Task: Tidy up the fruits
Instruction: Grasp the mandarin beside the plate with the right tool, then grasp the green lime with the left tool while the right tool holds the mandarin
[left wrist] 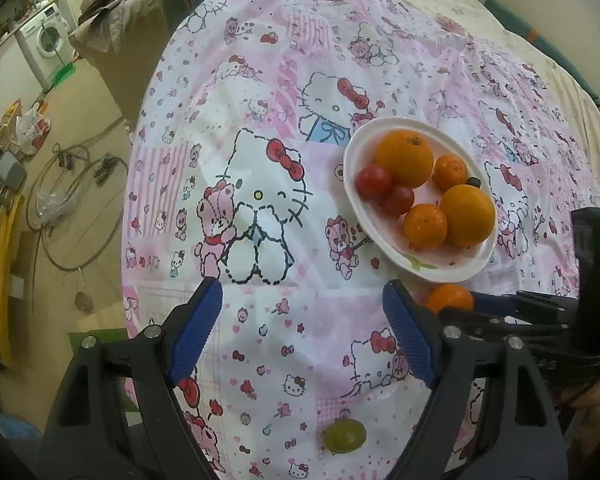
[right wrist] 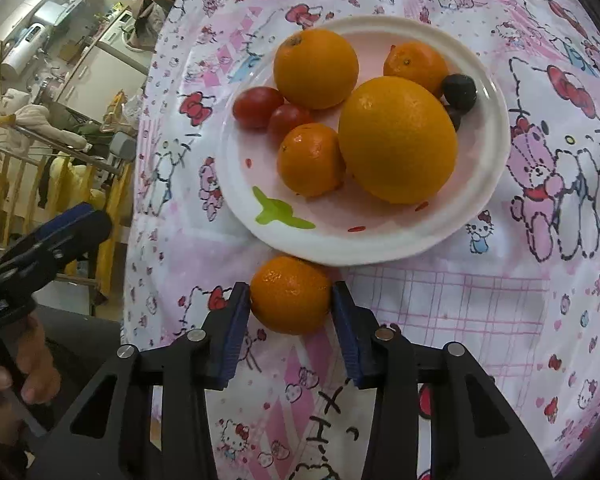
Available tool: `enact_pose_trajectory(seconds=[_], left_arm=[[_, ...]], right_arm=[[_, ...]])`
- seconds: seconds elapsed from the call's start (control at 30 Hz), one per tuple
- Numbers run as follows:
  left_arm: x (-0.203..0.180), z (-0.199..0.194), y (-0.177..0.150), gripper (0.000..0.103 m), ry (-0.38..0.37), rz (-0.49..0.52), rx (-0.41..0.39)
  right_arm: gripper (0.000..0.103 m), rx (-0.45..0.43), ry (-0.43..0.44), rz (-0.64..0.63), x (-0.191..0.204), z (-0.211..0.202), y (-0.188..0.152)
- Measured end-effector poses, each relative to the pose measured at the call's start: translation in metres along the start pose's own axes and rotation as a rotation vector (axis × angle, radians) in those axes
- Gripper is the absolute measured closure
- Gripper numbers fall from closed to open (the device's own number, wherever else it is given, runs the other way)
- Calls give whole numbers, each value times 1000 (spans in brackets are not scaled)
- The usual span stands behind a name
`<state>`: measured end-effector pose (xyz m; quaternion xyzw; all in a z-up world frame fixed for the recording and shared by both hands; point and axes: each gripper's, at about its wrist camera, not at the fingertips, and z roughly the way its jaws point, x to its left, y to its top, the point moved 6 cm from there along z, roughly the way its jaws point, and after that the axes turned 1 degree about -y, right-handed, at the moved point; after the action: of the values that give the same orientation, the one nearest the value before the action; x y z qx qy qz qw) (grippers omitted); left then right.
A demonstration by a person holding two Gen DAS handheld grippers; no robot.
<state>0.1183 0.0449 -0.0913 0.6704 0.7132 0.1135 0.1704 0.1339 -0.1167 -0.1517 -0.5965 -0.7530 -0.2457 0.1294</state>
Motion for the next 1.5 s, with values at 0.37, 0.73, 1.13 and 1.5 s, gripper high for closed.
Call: enact_pose_trajectory(seconds=[0.37,0.73,1.13,1.5], left_arm=[[-10,-21,-50,23,-30,-2,67],[-7,-16,-87,23,-16,-36,136],[-28,17,-118,43,1,31,242],[-44,19,-124,78,54,136,230]], right_arm=[[60,-142,54,34,1,-73,-5],[60,-218,47,137,-23,-107,-13],[60,-219,38,153,-28,-107,-12],[60,-211,21,157,-31,-103,-13]])
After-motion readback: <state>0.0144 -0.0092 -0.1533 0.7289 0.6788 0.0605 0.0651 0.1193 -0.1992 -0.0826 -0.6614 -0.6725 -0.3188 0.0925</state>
